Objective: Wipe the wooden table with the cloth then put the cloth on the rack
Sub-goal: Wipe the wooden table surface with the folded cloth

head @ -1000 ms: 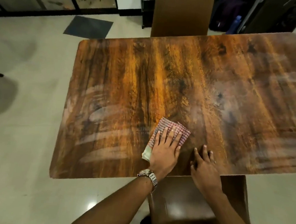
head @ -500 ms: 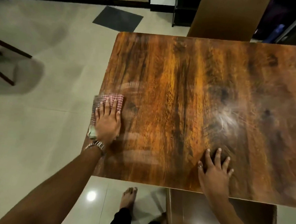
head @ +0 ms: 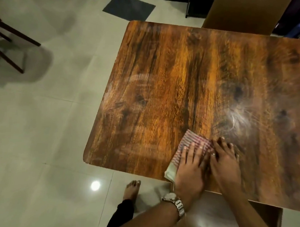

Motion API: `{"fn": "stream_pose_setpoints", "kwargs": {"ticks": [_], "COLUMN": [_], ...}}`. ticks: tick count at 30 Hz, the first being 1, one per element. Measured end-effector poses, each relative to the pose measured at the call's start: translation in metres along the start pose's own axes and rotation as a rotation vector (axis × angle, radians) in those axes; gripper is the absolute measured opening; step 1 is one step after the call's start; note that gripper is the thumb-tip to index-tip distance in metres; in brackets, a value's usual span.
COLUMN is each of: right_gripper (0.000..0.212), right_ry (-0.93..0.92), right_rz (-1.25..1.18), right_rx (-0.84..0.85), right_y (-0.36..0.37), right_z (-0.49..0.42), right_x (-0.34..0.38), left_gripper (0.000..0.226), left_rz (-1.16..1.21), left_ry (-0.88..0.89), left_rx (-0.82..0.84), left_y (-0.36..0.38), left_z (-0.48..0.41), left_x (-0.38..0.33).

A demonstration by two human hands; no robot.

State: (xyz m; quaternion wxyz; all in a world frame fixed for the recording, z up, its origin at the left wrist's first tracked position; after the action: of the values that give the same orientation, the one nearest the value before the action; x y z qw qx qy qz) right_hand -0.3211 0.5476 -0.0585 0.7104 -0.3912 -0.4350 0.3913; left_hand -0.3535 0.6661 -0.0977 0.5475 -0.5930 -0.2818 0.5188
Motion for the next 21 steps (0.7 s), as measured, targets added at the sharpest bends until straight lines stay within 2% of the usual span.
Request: {"fn": "stream_pose_setpoints", "kwargs": {"ticks": [3, 5, 10, 12, 17, 21], "right_gripper": [0.047, 0.048, 0.056, 0.057, 0.059, 0.063], "right_ry": [0.016, 0.008, -0.029, -0.024, 0.038, 0.063], "right_rz": [0.029, 0.048, 0.018, 0.03, 0.063, 0.067], "right_rx": [-0.007, -0.001, 0.016, 0.022, 0.061, 0.059], "right_y": [-0.006, -0.002, 0.016, 0.024, 0.037, 0.041], "right_z": [0.007, 0.012, 0.027, 0.028, 0.022, 0.021], "right_x": [-0.021, -0.018, 0.026, 0.045, 0.074, 0.074], "left_gripper": [0.059, 0.056, 0.057, 0.057, 0.061, 0.064], "left_rz": [0.013, 0.006, -0.032, -0.042, 0.007, 0.01], "left_ry": [0.095, 0.081, -0.281, -0.361, -0.586, -0.641], "left_rx": [0.012, -0.01, -0.03, -0.053, -0.152, -0.202], "left_y": [-0.001, -0.004, -0.042, -0.06, -0.09, -0.098], "left_z": [0.014, 0.035, 0.088, 0.089, 0.033, -0.051], "left_x": [0.0, 0.035, 0.178, 0.23, 0.3, 0.279]}}
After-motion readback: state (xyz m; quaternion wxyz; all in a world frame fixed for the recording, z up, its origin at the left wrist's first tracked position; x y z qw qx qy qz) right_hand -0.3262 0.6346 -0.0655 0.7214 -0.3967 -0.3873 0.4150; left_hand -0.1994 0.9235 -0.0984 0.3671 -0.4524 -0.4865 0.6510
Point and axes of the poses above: each hand's wrist, its own z-axis away from the middle knuckle, its own y-axis out of the palm, x = y × z, the point moved 2 cm from there along -z, towards the middle knuckle, and after that the axes turned 1 degree about -x, right-handed, at the moved point
